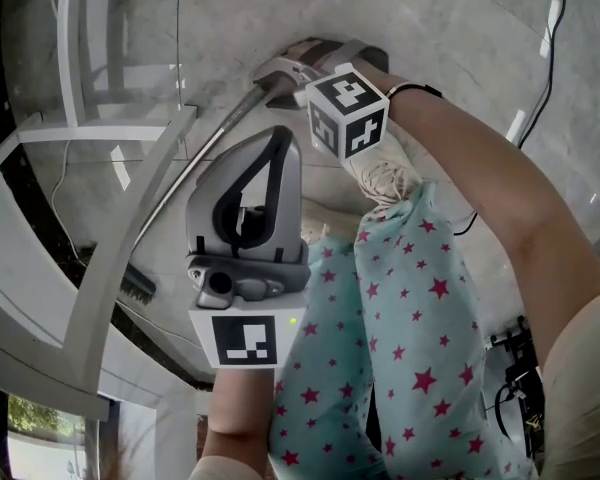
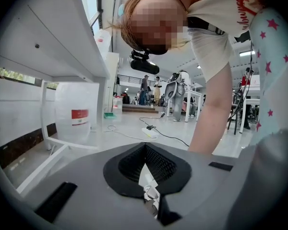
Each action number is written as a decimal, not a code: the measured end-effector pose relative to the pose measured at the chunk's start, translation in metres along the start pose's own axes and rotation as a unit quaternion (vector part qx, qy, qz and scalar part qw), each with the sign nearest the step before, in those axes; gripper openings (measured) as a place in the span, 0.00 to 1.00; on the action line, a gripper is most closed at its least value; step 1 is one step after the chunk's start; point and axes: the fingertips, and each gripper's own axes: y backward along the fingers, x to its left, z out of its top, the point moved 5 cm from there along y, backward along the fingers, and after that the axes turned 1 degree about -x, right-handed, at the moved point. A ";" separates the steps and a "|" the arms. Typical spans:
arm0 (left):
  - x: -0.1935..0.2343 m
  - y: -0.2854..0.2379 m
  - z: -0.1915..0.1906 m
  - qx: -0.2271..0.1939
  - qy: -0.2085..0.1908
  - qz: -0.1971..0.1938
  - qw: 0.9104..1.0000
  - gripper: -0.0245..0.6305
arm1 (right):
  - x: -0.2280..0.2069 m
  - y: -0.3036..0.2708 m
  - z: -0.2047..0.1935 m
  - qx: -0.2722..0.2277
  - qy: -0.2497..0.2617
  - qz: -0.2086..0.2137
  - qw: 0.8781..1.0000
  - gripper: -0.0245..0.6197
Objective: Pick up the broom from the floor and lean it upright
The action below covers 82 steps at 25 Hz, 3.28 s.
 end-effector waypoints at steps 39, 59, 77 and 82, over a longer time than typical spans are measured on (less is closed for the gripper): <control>-0.057 0.257 0.291 -0.058 0.021 0.285 0.957 0.06 | 0.076 0.223 0.426 -0.144 0.202 0.017 0.969 0.19; -0.040 0.601 0.368 -0.071 0.081 0.617 0.780 0.06 | 0.165 0.187 0.764 -0.173 0.214 0.058 0.960 0.20; -0.003 0.714 0.365 -0.055 0.081 0.674 0.732 0.06 | 0.181 0.123 0.908 -0.209 0.205 0.088 0.952 0.20; 0.044 0.744 0.367 -0.063 0.094 0.690 0.715 0.06 | 0.163 0.095 0.947 -0.199 0.199 0.108 0.954 0.20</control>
